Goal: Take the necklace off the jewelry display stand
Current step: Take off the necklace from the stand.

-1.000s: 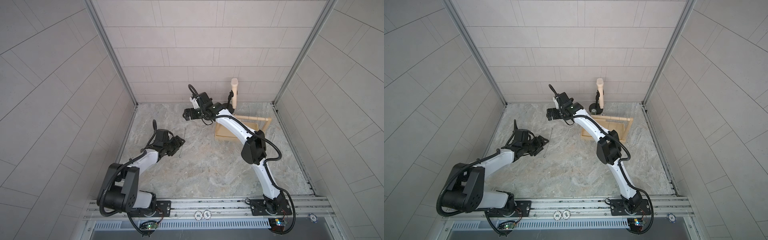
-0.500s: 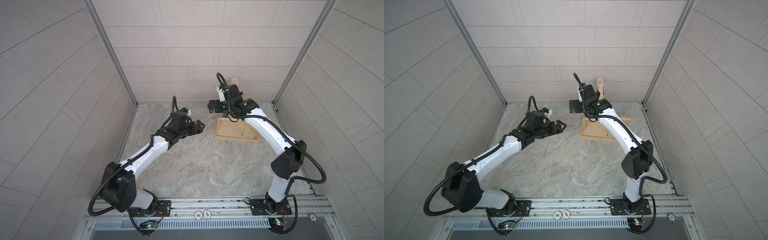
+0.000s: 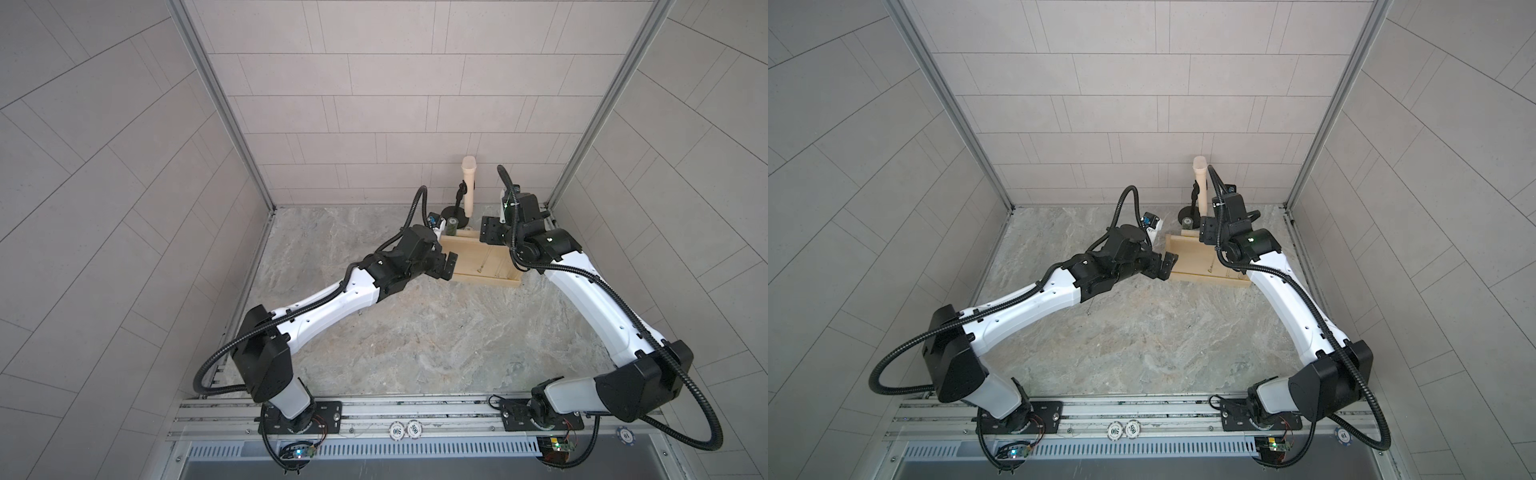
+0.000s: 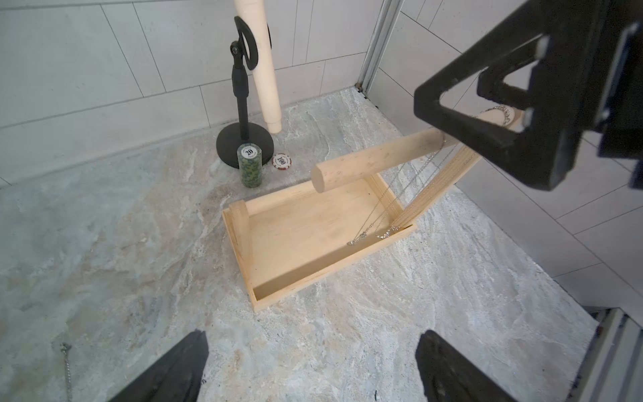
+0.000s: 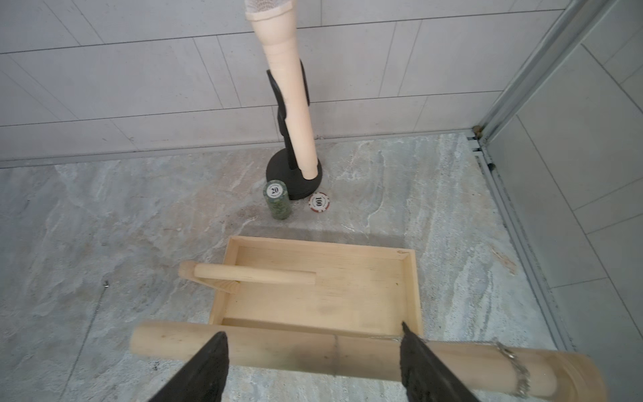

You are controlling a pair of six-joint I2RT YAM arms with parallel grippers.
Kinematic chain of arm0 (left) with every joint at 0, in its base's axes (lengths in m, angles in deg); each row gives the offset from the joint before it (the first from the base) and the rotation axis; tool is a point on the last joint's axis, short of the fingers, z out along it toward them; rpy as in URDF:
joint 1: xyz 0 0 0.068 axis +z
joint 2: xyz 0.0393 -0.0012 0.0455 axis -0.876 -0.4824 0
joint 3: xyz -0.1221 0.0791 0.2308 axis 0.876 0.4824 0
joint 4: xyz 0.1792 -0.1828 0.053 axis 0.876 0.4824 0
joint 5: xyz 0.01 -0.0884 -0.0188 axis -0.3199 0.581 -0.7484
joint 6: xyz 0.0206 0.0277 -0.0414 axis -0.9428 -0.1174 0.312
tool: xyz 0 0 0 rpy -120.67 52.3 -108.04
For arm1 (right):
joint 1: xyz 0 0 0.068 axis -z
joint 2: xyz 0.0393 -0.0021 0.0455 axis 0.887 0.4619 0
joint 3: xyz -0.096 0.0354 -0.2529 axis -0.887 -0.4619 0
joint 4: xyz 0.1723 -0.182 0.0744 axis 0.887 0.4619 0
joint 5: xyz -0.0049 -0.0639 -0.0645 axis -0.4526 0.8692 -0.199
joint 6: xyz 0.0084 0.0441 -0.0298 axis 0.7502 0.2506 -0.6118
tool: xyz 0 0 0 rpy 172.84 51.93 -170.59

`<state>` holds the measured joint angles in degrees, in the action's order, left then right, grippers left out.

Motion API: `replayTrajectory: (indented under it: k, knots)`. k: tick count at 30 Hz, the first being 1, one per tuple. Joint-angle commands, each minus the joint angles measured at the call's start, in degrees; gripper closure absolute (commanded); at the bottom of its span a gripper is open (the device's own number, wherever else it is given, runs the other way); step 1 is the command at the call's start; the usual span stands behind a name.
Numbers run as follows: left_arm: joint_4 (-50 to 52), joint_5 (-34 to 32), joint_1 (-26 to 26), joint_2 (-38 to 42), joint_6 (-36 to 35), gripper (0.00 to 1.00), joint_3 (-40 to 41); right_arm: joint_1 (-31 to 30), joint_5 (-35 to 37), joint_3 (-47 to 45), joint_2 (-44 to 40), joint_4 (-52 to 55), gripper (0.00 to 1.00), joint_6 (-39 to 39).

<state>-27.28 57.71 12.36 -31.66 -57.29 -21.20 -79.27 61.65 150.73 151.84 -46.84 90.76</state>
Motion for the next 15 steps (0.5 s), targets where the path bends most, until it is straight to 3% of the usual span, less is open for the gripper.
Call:
replayTrajectory:
  k: [1, 4, 7, 15]
  knots:
    - [-1.07, -6.60, 0.10, -0.86, -4.33, 0.00, -2.03, 0.44, 2.89, -1.43, -3.30, 1.04, 0.26, -0.47]
    - [-5.95, -7.88, 0.12, -0.28, -4.33, 0.00, 0.10, 1.54, 1.89, -3.77, -5.11, 1.01, 0.31, -0.25]
    - [-9.22, -4.51, 0.41, 0.06, -4.73, 0.00, 1.38, 2.12, 1.19, -6.77, -7.55, -0.06, 0.34, -0.12]
    - [-5.18, 2.08, 1.62, -3.00, 1.32, 0.00, -2.27, 2.79, -1.33, -10.77, -8.94, -0.01, 0.38, 0.22]
